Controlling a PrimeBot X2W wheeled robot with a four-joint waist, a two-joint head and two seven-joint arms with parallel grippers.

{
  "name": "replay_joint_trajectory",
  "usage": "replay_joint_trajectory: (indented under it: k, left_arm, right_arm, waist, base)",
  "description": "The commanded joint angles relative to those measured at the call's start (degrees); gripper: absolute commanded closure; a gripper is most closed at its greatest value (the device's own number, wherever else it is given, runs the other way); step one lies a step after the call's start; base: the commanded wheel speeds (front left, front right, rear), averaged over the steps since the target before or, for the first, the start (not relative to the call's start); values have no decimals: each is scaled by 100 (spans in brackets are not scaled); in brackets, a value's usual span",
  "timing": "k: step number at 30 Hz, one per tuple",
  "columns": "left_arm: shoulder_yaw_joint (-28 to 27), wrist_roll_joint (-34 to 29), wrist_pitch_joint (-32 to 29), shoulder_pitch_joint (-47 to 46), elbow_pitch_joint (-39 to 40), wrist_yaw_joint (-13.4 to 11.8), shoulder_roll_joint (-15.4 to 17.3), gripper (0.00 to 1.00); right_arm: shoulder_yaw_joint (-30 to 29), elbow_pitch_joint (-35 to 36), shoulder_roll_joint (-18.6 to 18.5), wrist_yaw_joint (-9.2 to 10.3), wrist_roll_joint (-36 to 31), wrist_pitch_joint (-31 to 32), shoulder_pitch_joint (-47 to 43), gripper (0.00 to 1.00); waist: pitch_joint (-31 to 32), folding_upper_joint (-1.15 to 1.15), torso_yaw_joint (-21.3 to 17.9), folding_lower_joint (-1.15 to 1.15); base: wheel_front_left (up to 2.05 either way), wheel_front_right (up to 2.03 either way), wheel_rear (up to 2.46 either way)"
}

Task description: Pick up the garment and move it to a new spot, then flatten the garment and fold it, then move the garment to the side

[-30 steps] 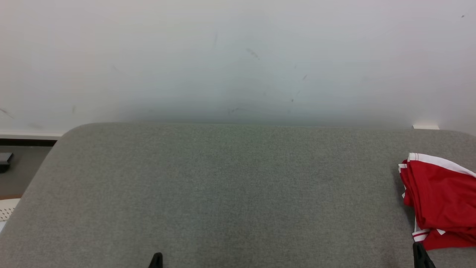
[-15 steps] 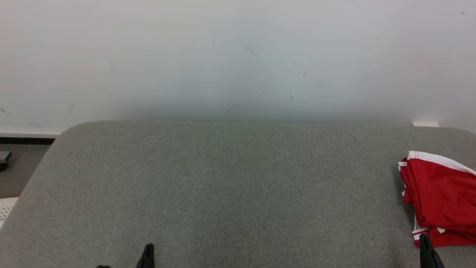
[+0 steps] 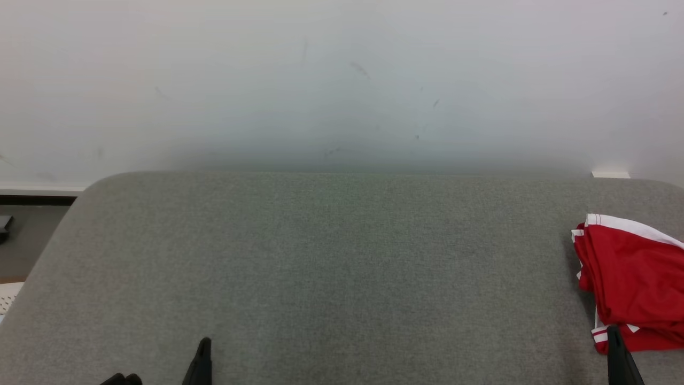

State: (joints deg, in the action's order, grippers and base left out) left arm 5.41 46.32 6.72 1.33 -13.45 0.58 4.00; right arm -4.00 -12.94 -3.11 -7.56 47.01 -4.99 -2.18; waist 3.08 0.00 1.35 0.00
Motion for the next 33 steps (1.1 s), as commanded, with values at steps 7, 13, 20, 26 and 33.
replay_joint_trajectory:
  k: [7, 13, 20, 26, 33]
  left_arm:
    - [-139, 697, -146, -209, 47, 103, 59, 100]
    - [-218, 1151, -240, -273, 39, 163, 71, 100]
    - [-287, 1565, -330, -329, 32, 217, 83, 100]
    - [-356, 1956, -422, -391, 25, 272, 92, 100]
    - [-435, 2386, -513, -449, 18, 333, 102, 100]
  right_arm:
    - [-57, 29, -11, 5, 641, 154, 255, 100]
    - [-81, 9, -7, 6, 1049, 261, 322, 100]
    - [-103, -9, -4, 7, 1436, 364, 400, 100]
    - [-122, -28, 0, 7, 1801, 456, 463, 100]
    - [-143, -46, 3, 8, 2205, 563, 528, 100]
  waist:
    - [-27, 0, -12, 0]
    - [-49, 0, -22, 0]
    - [-70, 0, -31, 0]
    - [-92, 0, -41, 0]
    - [-118, 0, -52, 0]
  base:
    - [0, 0, 0]
    - [0, 0, 0]
    - [0, 0, 0]
    - [0, 0, 0]
    - [0, 0, 0]
